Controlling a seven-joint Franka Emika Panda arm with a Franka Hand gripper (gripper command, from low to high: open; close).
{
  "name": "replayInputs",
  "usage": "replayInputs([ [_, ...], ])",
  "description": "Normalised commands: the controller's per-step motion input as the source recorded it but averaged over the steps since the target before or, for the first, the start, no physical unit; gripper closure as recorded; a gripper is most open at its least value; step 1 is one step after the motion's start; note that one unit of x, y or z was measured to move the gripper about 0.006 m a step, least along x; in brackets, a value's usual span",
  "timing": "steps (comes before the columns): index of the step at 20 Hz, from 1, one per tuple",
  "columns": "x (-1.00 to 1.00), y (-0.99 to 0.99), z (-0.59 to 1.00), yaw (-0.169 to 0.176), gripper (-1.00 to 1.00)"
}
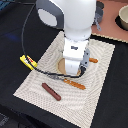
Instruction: Interact with the objects in diverse but meaningful ways.
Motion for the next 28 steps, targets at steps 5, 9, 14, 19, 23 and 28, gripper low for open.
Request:
replayInputs([
  [5,-0.39,0.43,1.0,0.074,1.0],
  [9,-0.31,0.58,0.93,0.072,1.0],
  [14,-0.32,0.72,0.51,0.047,1.0],
  [19,-0.5,0.83,0.22,0.003,1.0],
  [23,-0.58,0.85,0.13,0.001,1.0],
  [28,-0.66,0.79,0.11,0.032,1.0],
])
